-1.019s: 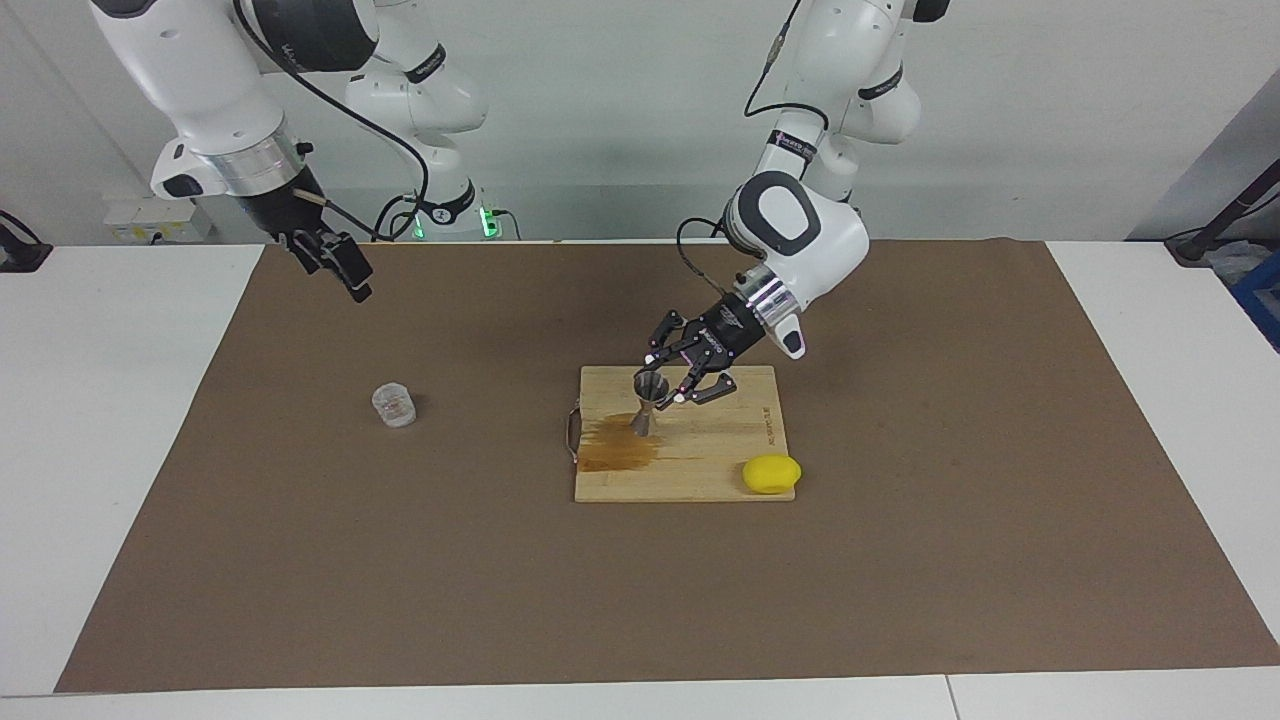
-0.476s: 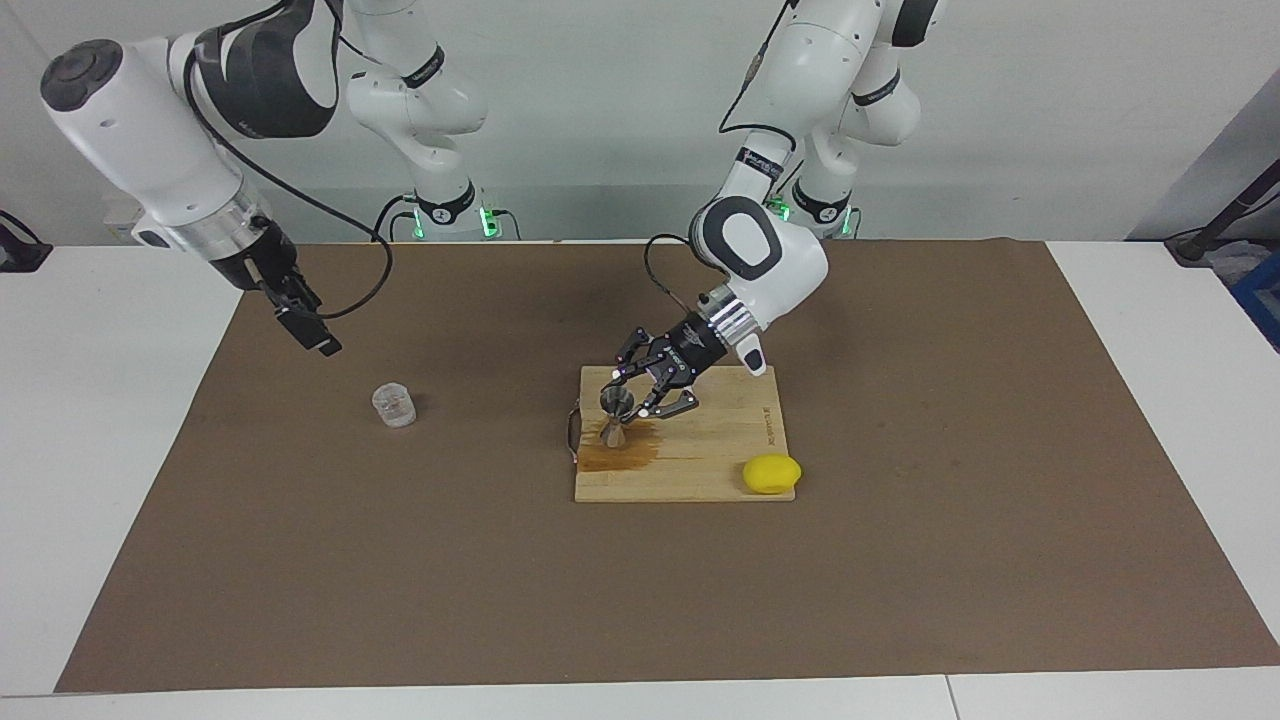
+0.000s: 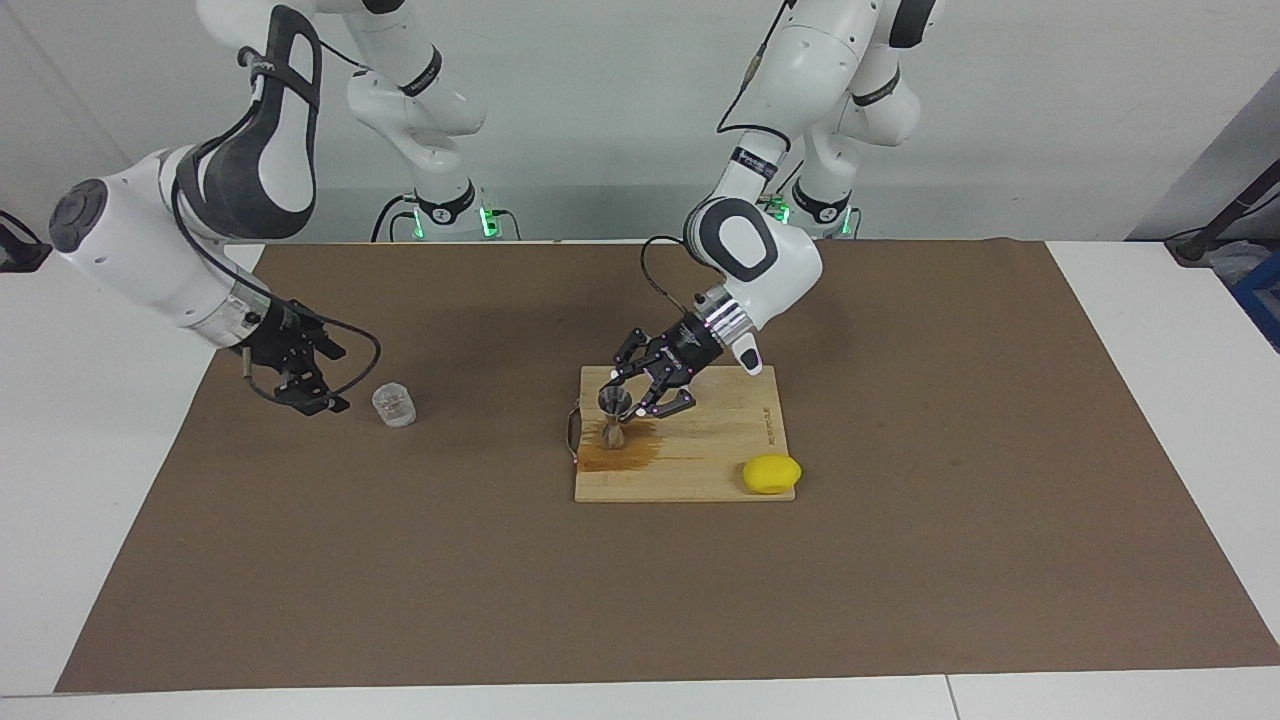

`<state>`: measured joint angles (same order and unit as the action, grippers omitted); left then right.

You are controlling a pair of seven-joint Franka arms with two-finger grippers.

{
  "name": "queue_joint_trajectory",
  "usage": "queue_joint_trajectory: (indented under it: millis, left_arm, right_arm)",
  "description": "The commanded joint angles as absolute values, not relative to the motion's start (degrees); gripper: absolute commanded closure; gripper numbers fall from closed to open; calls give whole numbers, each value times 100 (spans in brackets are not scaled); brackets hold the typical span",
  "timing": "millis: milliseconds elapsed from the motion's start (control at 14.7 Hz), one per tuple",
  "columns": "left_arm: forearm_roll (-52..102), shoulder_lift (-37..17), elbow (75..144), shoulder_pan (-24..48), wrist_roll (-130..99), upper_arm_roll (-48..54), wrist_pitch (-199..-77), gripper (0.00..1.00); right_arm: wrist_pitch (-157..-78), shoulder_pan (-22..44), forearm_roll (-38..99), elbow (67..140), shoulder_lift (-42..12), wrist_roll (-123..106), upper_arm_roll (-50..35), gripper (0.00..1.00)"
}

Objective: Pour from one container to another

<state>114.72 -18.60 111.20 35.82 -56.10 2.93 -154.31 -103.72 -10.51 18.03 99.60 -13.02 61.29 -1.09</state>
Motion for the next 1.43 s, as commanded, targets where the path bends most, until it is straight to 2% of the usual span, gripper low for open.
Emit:
queue_joint_trajectory:
  millis: [0,204,543,611,679,747,815,1019,1223,1359]
  left_arm:
    - [11707,-1819,11206,3753,-5370,202,-15513,100]
    - [11759,-1819,11259,3753,-5248,202,-15513,100]
    - [11751,-1819,11268,3753,-5203,193,-15513,100]
    - [11751,-1819,11268,3753,-5134,193,-15513,95]
    - [11742,-1819,11268,3753,-5055,193,-15513,64]
    - [11742,-1811,11268,3744,-5036,193,-15513,21]
    - [11733,-1811,11259,3744,-5019,193,-15504,0]
    - [11707,-1802,11259,3744,-4992,202,-15469,0]
    - [11672,-1741,11259,3753,-5001,211,-15451,0]
    - [11663,-1644,11259,3753,-5019,211,-15434,0]
  right_arm:
    - [-10660,-1344,2240,10229,-1414,6214,-167,5]
    - [-10749,-1441,2575,10301,-1582,6257,-167,5]
    - [-11004,-1600,2812,11047,-1477,5996,-176,5]
    - [-11047,-1608,2821,11152,-1424,5855,-176,5]
    - [-11144,-1617,2839,11275,-1398,5740,-176,5]
    - [-11136,-1635,2882,11285,-1441,5583,-176,5]
    - [-11153,-1661,3022,11320,-1502,5285,-167,5]
    - [-11206,-1731,3102,11479,-1529,5010,-167,4]
    - [-11188,-1950,3523,11461,-1932,4406,-176,3]
    - [-11162,-1978,3594,11461,-1986,4333,-176,3]
